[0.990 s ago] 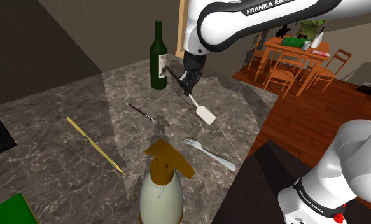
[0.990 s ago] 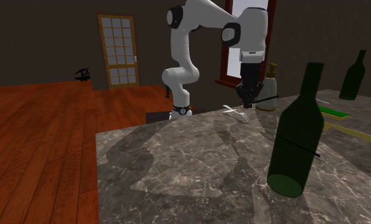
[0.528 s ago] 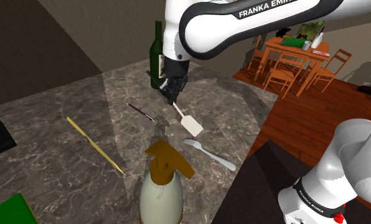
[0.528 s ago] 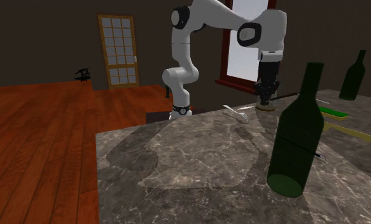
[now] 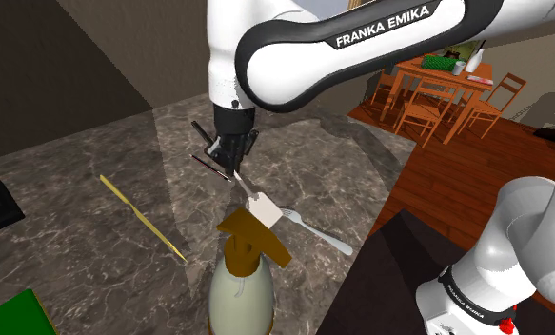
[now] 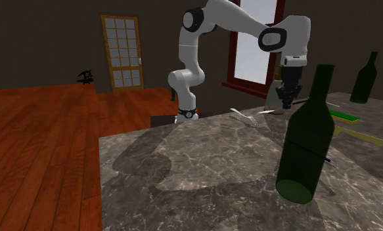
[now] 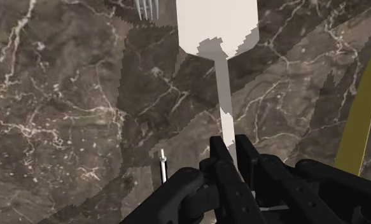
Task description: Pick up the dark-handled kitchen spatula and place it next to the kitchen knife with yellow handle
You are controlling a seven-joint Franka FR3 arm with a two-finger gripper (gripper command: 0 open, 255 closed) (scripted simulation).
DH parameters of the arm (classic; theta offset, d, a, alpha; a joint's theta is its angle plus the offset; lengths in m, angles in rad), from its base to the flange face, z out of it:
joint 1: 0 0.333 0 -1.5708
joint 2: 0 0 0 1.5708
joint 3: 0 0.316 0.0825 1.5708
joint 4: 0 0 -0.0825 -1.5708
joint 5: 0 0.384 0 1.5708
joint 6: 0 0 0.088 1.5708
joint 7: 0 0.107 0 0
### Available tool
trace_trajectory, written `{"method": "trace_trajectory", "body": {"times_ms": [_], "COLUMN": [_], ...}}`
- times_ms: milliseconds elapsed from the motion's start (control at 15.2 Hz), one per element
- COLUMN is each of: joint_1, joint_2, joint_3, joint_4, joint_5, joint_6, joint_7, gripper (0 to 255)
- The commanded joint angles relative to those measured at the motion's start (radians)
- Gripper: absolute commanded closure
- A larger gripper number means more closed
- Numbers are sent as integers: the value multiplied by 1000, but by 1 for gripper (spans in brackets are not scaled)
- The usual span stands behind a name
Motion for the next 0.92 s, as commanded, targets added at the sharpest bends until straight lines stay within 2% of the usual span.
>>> {"method": "trace_trajectory", "body": {"times_ms": [0,858], "joint_1": [2,5], "joint_2": [11,83], "joint_3": [1,-2], "joint_4": [-11,-101], "joint_5": [-3,-24], "joint_6": [21,183], "joint_7": [7,23], "gripper": [255,255]}}
